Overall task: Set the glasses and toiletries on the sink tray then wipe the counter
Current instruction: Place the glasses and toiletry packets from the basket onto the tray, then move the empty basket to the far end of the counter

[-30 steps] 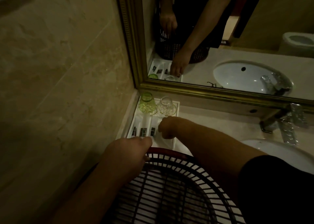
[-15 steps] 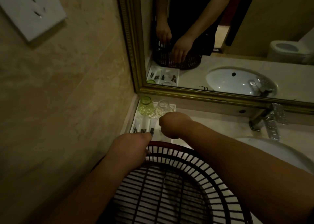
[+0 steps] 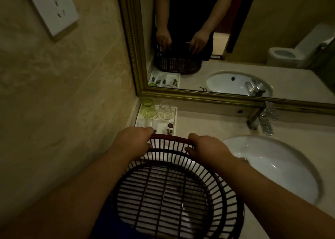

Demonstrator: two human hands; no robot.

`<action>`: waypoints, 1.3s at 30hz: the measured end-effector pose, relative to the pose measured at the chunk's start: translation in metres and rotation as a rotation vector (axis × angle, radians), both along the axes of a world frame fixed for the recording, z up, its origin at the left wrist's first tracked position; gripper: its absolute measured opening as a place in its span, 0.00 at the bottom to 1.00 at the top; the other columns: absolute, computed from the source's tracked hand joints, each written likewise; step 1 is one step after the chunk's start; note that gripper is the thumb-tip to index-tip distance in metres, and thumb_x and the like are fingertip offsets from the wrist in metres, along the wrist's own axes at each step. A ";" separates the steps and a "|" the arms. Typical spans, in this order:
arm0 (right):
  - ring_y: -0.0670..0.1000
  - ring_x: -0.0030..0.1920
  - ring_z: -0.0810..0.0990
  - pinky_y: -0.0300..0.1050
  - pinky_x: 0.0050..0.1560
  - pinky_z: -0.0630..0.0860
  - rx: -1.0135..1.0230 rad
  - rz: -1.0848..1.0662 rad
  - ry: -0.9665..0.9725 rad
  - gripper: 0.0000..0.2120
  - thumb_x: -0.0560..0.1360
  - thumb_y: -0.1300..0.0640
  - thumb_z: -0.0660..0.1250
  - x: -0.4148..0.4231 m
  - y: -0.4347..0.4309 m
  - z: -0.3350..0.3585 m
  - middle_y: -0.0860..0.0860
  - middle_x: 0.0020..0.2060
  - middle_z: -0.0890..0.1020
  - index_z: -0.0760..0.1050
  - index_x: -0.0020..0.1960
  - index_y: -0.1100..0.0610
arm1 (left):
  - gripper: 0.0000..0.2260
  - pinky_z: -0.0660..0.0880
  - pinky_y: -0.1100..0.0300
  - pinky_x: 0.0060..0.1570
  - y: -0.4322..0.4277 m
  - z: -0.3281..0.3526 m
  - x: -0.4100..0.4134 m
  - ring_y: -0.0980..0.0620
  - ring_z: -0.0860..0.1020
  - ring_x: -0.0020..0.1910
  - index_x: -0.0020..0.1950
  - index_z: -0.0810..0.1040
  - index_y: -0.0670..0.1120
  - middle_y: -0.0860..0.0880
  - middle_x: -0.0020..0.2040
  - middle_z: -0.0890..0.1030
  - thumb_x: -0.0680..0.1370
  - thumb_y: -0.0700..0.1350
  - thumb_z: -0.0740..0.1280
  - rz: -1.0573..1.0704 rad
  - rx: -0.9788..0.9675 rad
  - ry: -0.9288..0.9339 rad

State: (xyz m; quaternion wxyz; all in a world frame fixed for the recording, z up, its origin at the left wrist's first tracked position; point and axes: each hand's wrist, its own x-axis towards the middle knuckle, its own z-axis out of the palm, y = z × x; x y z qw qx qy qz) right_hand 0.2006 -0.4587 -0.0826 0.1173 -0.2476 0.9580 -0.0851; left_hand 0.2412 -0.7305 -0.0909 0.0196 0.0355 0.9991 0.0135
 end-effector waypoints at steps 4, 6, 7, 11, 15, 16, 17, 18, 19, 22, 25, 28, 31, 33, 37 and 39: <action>0.52 0.39 0.78 0.46 0.36 0.73 -0.008 -0.065 0.022 0.11 0.80 0.40 0.62 0.005 0.008 -0.002 0.47 0.38 0.76 0.71 0.52 0.47 | 0.17 0.71 0.56 0.37 -0.001 -0.003 0.001 0.47 0.80 0.47 0.58 0.72 0.54 0.51 0.49 0.81 0.75 0.59 0.71 0.002 0.018 0.009; 0.52 0.39 0.78 0.46 0.37 0.75 -0.009 -0.045 0.019 0.11 0.80 0.41 0.62 0.004 0.006 -0.001 0.47 0.38 0.76 0.72 0.52 0.48 | 0.16 0.70 0.56 0.37 -0.001 -0.004 0.002 0.47 0.80 0.47 0.58 0.72 0.54 0.51 0.49 0.82 0.75 0.59 0.71 -0.002 0.014 0.028; 0.52 0.39 0.78 0.46 0.37 0.75 -0.010 -0.036 0.024 0.11 0.80 0.41 0.62 0.004 0.006 -0.001 0.47 0.37 0.76 0.72 0.52 0.48 | 0.17 0.70 0.56 0.37 -0.001 -0.004 0.002 0.47 0.80 0.47 0.57 0.72 0.54 0.51 0.48 0.81 0.75 0.59 0.71 -0.002 0.005 0.036; 0.52 0.38 0.77 0.46 0.36 0.73 -0.019 -0.030 0.051 0.10 0.81 0.42 0.62 0.006 0.007 -0.002 0.46 0.36 0.74 0.72 0.52 0.49 | 0.17 0.74 0.55 0.38 -0.001 -0.005 0.002 0.47 0.80 0.45 0.58 0.73 0.54 0.52 0.47 0.81 0.74 0.59 0.71 -0.002 -0.012 0.053; 0.50 0.37 0.76 0.45 0.34 0.71 -0.023 -0.033 0.072 0.10 0.81 0.43 0.62 0.007 0.005 -0.002 0.45 0.34 0.72 0.73 0.54 0.49 | 0.17 0.71 0.56 0.36 -0.001 -0.006 0.002 0.46 0.80 0.46 0.58 0.72 0.54 0.51 0.48 0.81 0.75 0.60 0.71 -0.001 -0.021 0.062; 0.50 0.36 0.75 0.44 0.33 0.70 -0.022 -0.032 0.084 0.10 0.81 0.43 0.62 0.007 0.005 -0.002 0.44 0.33 0.72 0.73 0.54 0.48 | 0.17 0.71 0.56 0.36 -0.001 -0.007 0.003 0.46 0.80 0.46 0.58 0.72 0.54 0.51 0.48 0.81 0.75 0.60 0.71 0.002 -0.020 0.061; 0.49 0.36 0.75 0.44 0.32 0.69 -0.020 -0.029 0.096 0.10 0.81 0.43 0.61 0.008 0.005 -0.003 0.44 0.33 0.72 0.73 0.54 0.48 | 0.17 0.70 0.56 0.36 -0.002 -0.007 0.003 0.46 0.80 0.46 0.57 0.72 0.55 0.51 0.48 0.81 0.75 0.60 0.71 0.006 -0.018 0.059; 0.49 0.35 0.75 0.44 0.32 0.69 -0.017 -0.026 0.107 0.10 0.81 0.44 0.61 0.009 0.005 -0.003 0.44 0.33 0.72 0.73 0.55 0.48 | 0.17 0.70 0.56 0.36 -0.002 -0.008 0.002 0.46 0.80 0.46 0.57 0.72 0.55 0.51 0.48 0.81 0.75 0.60 0.71 0.007 -0.016 0.058; 0.49 0.35 0.75 0.44 0.32 0.70 -0.014 -0.026 0.112 0.10 0.81 0.44 0.62 0.009 0.005 -0.003 0.44 0.33 0.72 0.73 0.55 0.49 | 0.17 0.70 0.56 0.36 -0.002 -0.008 0.002 0.46 0.80 0.46 0.57 0.71 0.55 0.51 0.48 0.81 0.75 0.60 0.71 0.006 -0.018 0.057; 0.49 0.36 0.75 0.44 0.33 0.70 -0.011 -0.034 0.099 0.10 0.81 0.43 0.62 0.009 0.004 -0.001 0.45 0.33 0.72 0.73 0.55 0.49 | 0.17 0.69 0.56 0.36 -0.001 -0.007 0.002 0.46 0.80 0.46 0.57 0.71 0.54 0.51 0.48 0.81 0.75 0.60 0.71 0.004 -0.027 0.059; 0.51 0.37 0.76 0.45 0.35 0.72 -0.010 -0.036 0.087 0.10 0.81 0.43 0.61 0.010 0.004 0.000 0.45 0.34 0.73 0.72 0.55 0.48 | 0.18 0.69 0.56 0.36 0.000 -0.007 0.003 0.45 0.80 0.47 0.58 0.71 0.55 0.51 0.49 0.82 0.75 0.60 0.71 0.008 -0.026 0.060; 0.51 0.38 0.78 0.46 0.37 0.75 -0.005 -0.040 0.092 0.10 0.81 0.43 0.61 0.010 0.004 0.000 0.45 0.35 0.74 0.73 0.55 0.48 | 0.18 0.68 0.56 0.36 0.000 -0.006 0.004 0.45 0.81 0.48 0.59 0.72 0.55 0.51 0.50 0.82 0.75 0.59 0.71 0.006 -0.028 0.071; 0.51 0.39 0.79 0.48 0.39 0.79 -0.012 -0.043 0.092 0.10 0.81 0.43 0.62 0.010 0.005 0.000 0.47 0.37 0.77 0.73 0.55 0.48 | 0.18 0.66 0.56 0.36 0.001 -0.005 0.005 0.45 0.81 0.48 0.59 0.73 0.54 0.51 0.50 0.82 0.75 0.59 0.72 -0.002 -0.029 0.091; 0.51 0.39 0.79 0.48 0.39 0.79 -0.010 -0.042 0.100 0.11 0.81 0.42 0.61 0.010 0.005 -0.001 0.47 0.39 0.79 0.73 0.56 0.48 | 0.17 0.66 0.57 0.35 0.001 -0.005 0.005 0.46 0.81 0.47 0.59 0.73 0.54 0.51 0.49 0.82 0.75 0.58 0.72 -0.004 -0.021 0.094; 0.52 0.39 0.79 0.48 0.38 0.77 -0.010 -0.047 0.120 0.11 0.80 0.41 0.62 0.010 0.005 -0.003 0.47 0.38 0.78 0.72 0.55 0.48 | 0.15 0.66 0.56 0.34 0.000 -0.005 0.004 0.46 0.80 0.45 0.54 0.71 0.54 0.51 0.47 0.81 0.75 0.58 0.72 -0.008 -0.015 0.090; 0.52 0.39 0.79 0.47 0.38 0.77 -0.008 -0.044 0.126 0.11 0.80 0.41 0.62 0.009 0.005 -0.004 0.46 0.37 0.76 0.72 0.54 0.48 | 0.15 0.67 0.56 0.34 -0.001 -0.007 0.003 0.47 0.80 0.45 0.52 0.70 0.55 0.52 0.46 0.81 0.74 0.59 0.72 -0.012 -0.015 0.091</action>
